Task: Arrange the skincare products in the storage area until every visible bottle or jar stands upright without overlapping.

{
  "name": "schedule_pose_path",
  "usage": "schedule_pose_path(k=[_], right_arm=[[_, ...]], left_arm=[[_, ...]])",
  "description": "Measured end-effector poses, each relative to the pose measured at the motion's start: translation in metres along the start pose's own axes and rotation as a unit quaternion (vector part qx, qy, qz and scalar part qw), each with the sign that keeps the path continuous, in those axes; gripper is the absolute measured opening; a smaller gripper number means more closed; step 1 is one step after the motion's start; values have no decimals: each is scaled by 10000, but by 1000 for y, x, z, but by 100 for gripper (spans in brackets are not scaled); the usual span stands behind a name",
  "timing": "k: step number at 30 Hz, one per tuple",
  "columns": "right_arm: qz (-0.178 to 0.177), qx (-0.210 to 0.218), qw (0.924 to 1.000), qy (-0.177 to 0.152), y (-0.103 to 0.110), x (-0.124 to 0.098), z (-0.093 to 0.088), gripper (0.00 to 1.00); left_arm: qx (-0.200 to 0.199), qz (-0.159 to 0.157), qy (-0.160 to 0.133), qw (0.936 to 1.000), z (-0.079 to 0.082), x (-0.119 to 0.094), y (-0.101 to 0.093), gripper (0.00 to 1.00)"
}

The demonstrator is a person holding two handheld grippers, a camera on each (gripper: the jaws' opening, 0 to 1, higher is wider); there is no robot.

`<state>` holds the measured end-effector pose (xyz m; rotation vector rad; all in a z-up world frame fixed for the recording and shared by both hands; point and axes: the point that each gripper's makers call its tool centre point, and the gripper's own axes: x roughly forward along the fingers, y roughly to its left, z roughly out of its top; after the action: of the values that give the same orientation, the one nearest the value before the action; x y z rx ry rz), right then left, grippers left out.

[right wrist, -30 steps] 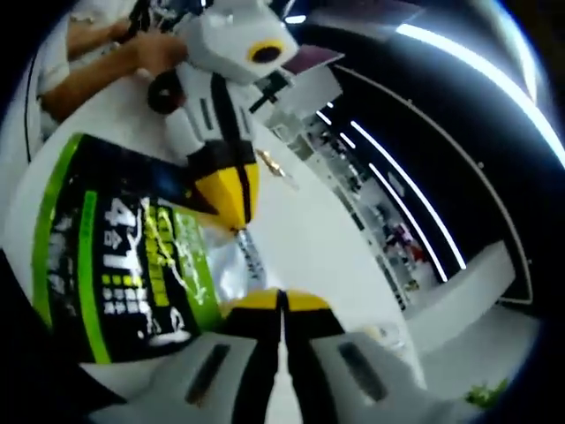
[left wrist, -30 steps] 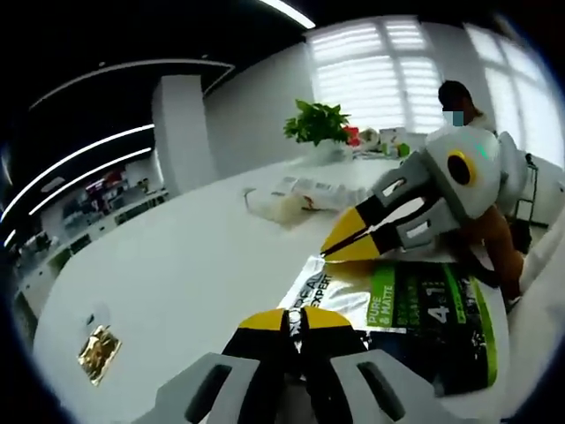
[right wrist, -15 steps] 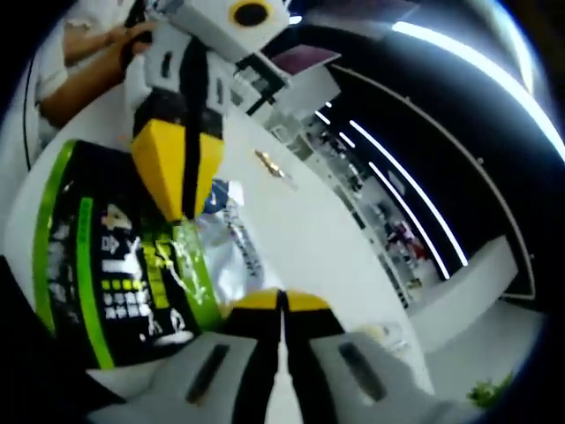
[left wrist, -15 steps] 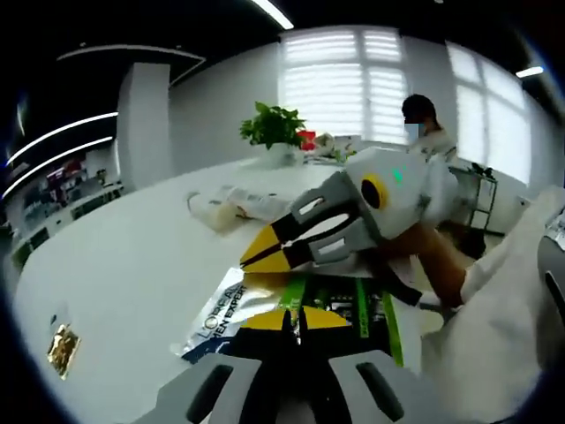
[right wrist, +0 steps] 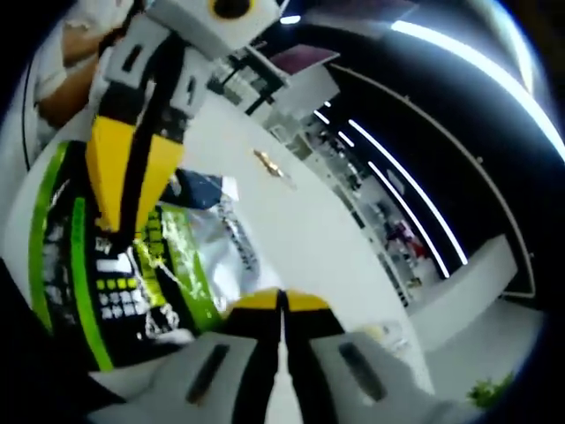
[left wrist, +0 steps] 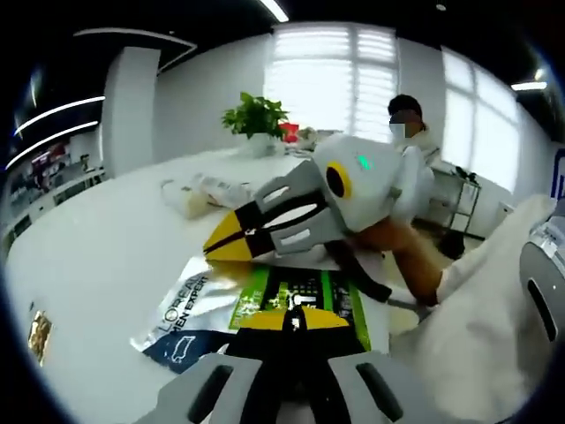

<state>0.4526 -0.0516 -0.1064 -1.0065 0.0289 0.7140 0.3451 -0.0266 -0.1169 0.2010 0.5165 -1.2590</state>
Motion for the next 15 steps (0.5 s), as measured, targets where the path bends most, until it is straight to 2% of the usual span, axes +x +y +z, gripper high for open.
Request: schedule_pose_path(k=[8,15], right_arm=[[-16,146,9999,-6,0,-1,-1,0],[-18,-98,9999,20,0,-1,1,0]], left_arm=[[295,-109,182,9993,-5,0,-25,2],[393,-109,198,9990,-7,0,-27,2]])
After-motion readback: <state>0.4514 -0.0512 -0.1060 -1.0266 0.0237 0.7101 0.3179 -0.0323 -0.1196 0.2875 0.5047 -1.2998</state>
